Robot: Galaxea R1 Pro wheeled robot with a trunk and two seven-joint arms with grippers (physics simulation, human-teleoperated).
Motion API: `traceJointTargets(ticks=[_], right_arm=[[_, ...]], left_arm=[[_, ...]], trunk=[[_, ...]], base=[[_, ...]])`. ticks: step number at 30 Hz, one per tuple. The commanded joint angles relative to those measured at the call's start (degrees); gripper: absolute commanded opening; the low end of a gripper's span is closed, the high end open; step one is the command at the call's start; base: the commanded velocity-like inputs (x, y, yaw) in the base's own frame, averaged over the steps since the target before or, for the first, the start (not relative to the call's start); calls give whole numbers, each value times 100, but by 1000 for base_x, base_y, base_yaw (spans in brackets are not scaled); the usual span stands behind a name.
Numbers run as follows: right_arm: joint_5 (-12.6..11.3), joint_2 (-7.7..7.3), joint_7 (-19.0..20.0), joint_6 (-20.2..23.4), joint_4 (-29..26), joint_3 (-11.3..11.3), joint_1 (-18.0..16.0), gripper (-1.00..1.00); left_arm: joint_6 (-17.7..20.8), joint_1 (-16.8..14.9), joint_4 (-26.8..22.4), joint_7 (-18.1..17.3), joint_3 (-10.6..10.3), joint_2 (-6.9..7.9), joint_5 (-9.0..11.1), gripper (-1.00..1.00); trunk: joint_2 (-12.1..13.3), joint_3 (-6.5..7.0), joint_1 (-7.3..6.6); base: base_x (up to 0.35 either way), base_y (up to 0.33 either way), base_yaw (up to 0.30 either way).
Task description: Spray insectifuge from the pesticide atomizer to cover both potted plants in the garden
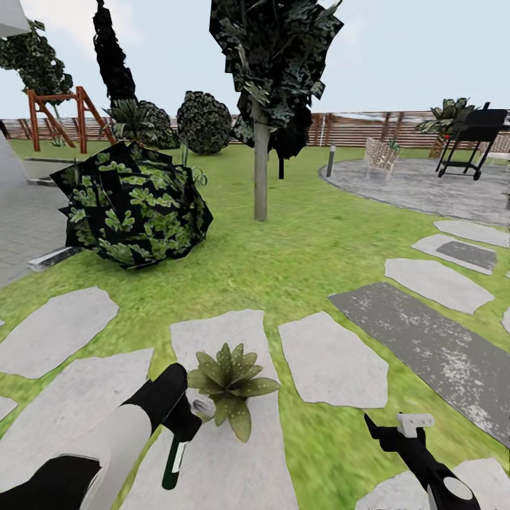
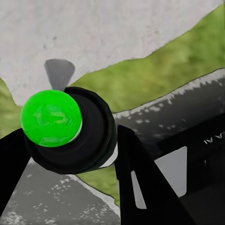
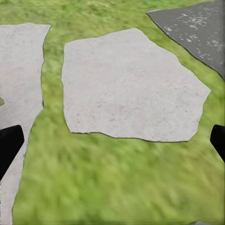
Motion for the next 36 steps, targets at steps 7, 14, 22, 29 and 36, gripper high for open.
traceJointTargets(ticks=[7,14,22,29,36], right_arm=[[59,4,33,-37,-9,-30,-5,100],[63,4,33,-37,-1,-30,-5,100],[63,4,33,-37,0,-30,-5,100],[60,4,33,-37,0,-30,-5,100],[60,4,33,-37,0,-30,-5,100]], left_arm=[[9,41,181,-66,-33,235,-27,-100],[-13,41,181,-68,-38,257,557,-100],[1,-2,141,-60,-66,265,638,-100],[-1,-19,129,-51,-64,263,622,-100],[-10,-3,132,-51,-101,221,623,-100]], trunk=[[-2,-5,-1],[-2,-5,-1],[-2,-5,-1],[-2,-5,-1],[-2,-5,-1]], base=[[0,37,-9],[0,0,0],[0,114,0],[0,300,-109],[68,209,-290]])
